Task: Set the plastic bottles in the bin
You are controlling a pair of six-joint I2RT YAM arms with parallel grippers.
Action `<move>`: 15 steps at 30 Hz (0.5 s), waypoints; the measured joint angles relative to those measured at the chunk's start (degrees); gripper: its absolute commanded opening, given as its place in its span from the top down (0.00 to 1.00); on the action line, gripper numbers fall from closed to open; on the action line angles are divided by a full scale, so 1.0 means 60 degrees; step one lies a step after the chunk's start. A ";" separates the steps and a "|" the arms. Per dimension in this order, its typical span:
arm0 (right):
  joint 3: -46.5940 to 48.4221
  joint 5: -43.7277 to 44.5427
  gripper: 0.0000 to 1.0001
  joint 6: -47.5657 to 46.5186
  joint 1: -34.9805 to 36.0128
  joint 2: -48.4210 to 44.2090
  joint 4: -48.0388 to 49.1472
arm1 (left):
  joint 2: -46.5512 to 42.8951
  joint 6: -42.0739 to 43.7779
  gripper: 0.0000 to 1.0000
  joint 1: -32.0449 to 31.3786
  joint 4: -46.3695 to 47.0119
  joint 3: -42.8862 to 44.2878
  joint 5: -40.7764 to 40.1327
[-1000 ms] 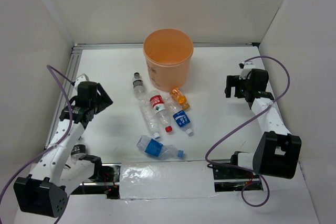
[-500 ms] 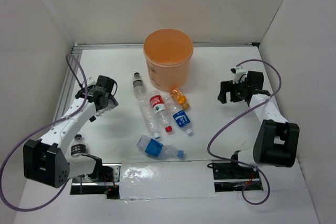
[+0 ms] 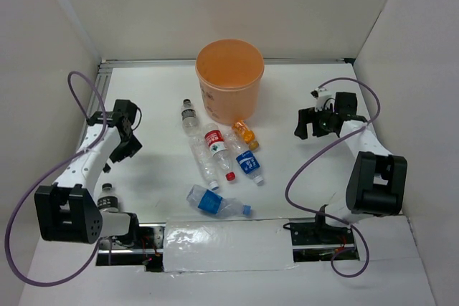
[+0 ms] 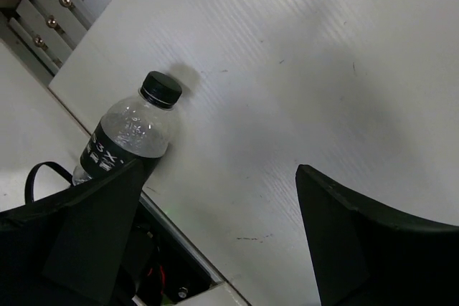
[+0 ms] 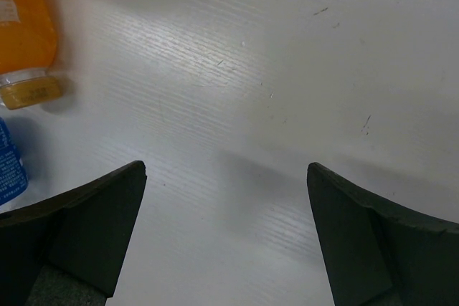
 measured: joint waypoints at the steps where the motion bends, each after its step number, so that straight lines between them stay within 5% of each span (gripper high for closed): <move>1: -0.0051 0.0000 0.00 -0.0011 0.0000 0.0000 0.0000 | 0.0120 0.0076 0.00 0.0062 -0.0084 0.0204 0.0000; 15: -0.0474 -0.0474 0.00 -0.0590 -0.0113 -0.0087 -0.0004 | 0.2342 0.3548 0.00 0.1330 -0.0313 0.1880 0.0568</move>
